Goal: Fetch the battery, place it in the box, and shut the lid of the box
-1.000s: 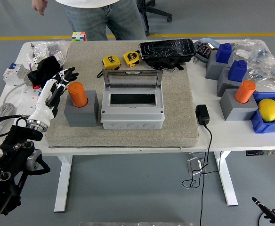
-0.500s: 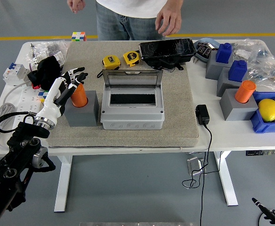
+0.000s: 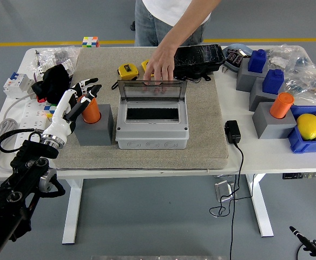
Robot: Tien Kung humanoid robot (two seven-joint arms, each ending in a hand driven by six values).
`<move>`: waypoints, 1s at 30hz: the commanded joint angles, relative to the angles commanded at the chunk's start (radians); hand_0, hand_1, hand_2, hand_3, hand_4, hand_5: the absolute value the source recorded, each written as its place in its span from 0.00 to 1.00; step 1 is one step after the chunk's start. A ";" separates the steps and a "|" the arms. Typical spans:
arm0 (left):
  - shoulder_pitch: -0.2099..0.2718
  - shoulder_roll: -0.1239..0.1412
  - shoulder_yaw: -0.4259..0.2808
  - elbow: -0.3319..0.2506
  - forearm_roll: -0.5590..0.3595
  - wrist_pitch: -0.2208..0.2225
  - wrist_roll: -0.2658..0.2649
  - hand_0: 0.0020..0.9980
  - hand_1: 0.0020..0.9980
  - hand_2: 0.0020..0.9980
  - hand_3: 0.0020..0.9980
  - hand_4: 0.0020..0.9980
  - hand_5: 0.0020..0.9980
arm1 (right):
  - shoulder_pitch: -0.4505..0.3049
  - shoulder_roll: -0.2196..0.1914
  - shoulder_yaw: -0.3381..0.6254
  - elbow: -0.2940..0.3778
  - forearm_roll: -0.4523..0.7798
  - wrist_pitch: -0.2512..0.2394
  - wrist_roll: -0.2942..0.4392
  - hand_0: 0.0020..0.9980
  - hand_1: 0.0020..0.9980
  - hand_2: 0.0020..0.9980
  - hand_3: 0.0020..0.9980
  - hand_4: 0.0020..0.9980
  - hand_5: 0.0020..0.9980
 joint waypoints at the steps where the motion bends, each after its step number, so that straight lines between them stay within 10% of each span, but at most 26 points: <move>1: 0.000 -0.001 0.000 -0.001 0.006 0.000 0.000 0.79 0.81 0.76 0.79 1.00 0.59 | 0.000 0.000 0.001 0.000 -0.001 0.000 0.000 0.91 0.89 0.81 0.87 1.00 1.00; 4: 0.000 -0.004 -0.002 -0.003 0.021 0.002 0.000 0.79 0.81 0.76 0.79 1.00 0.59 | -0.001 0.000 0.005 0.000 -0.003 0.001 0.000 0.91 0.89 0.81 0.87 1.00 1.00; 5: 0.000 -0.004 -0.002 -0.004 0.026 0.003 0.000 0.76 0.81 0.76 0.80 1.00 0.39 | 0.000 0.000 0.004 0.000 -0.001 0.000 0.000 0.91 0.89 0.81 0.87 1.00 1.00; 30: -0.009 -0.028 0.005 0.013 0.062 0.058 -0.014 0.73 0.79 0.72 0.76 1.00 0.32 | 0.001 0.002 -0.003 0.000 0.017 0.000 0.003 0.91 0.88 0.81 0.87 1.00 1.00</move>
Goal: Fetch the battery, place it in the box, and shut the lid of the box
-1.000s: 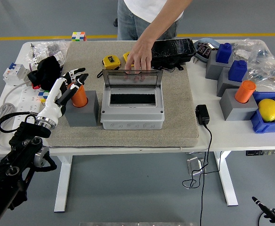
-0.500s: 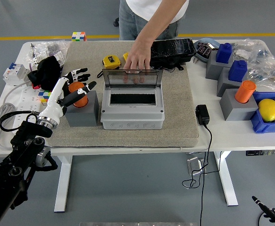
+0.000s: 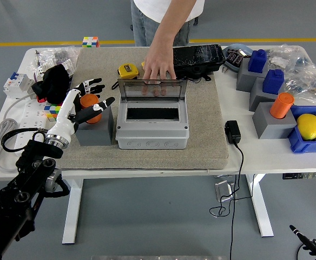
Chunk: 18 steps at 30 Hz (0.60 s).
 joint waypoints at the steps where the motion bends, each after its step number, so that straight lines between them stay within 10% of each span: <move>1: -0.001 -0.001 -0.001 0.004 -0.001 0.004 -0.002 0.73 0.79 0.72 0.76 1.00 0.32 | 0.001 0.000 -0.002 0.000 0.002 0.000 0.000 0.91 0.88 0.81 0.87 1.00 1.00; 18: -0.002 -0.002 -0.005 0.046 0.016 0.022 -0.005 0.73 0.79 0.71 0.73 1.00 0.33 | 0.001 -0.001 -0.007 0.000 0.006 0.000 0.001 0.90 0.88 0.81 0.87 1.00 1.00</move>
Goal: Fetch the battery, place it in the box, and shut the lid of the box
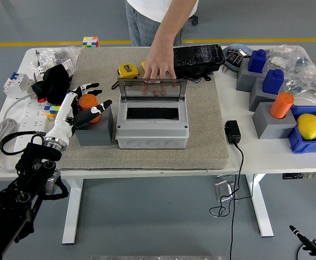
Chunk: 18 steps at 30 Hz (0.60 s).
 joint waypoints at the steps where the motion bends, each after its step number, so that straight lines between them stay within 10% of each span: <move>1: 0.000 -0.001 0.000 0.001 0.001 0.001 0.000 0.73 0.79 0.71 0.73 1.00 0.33 | 0.000 0.000 0.003 0.000 -0.002 0.000 -0.001 0.90 0.88 0.81 0.87 1.00 1.00; 16: -0.005 -0.007 0.014 -0.001 0.010 0.025 -0.002 0.68 0.75 0.67 0.67 1.00 0.30 | 0.003 -0.001 0.013 0.000 -0.009 0.000 -0.001 0.91 0.88 0.81 0.87 1.00 1.00; 18: -0.007 -0.008 0.016 -0.004 0.014 0.032 -0.001 0.51 0.64 0.54 0.57 1.00 0.24 | 0.003 -0.001 0.014 0.000 -0.009 0.000 -0.001 0.91 0.88 0.81 0.87 1.00 1.00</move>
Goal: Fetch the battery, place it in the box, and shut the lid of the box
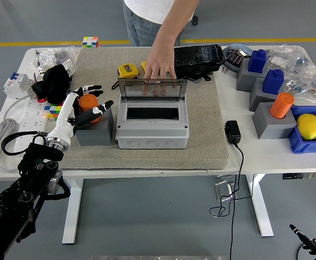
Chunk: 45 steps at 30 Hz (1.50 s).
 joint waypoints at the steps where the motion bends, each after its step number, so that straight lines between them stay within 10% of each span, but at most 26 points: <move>1: 0.000 0.000 0.001 -0.001 0.002 0.002 0.000 0.51 0.64 0.54 0.57 1.00 0.24 | 0.000 0.000 0.000 0.000 0.001 0.000 0.000 0.91 0.88 0.81 0.87 1.00 1.00; 4: -0.001 -0.001 0.002 -0.003 0.001 0.010 -0.002 0.51 0.64 0.54 0.57 1.00 0.24 | 0.001 0.000 -0.004 0.000 0.006 0.000 0.001 0.91 0.88 0.81 0.87 1.00 1.00; 5: -0.002 -0.001 0.003 -0.003 0.002 0.012 -0.002 0.35 0.51 0.42 0.44 1.00 0.19 | 0.001 0.001 -0.005 0.000 0.006 0.000 0.001 0.91 0.88 0.81 0.87 1.00 1.00; 29: 0.000 -0.015 0.012 0.009 -0.021 0.045 -0.018 0.29 0.39 0.35 0.35 1.00 0.20 | 0.004 -0.001 0.001 0.000 0.002 -0.001 0.002 0.91 0.88 0.81 0.87 1.00 1.00; 45: 0.005 -0.017 0.020 0.010 -0.028 0.076 -0.030 0.12 0.12 0.14 0.13 1.00 0.15 | 0.002 -0.001 -0.002 0.000 0.001 -0.002 0.002 0.91 0.88 0.81 0.87 1.00 1.00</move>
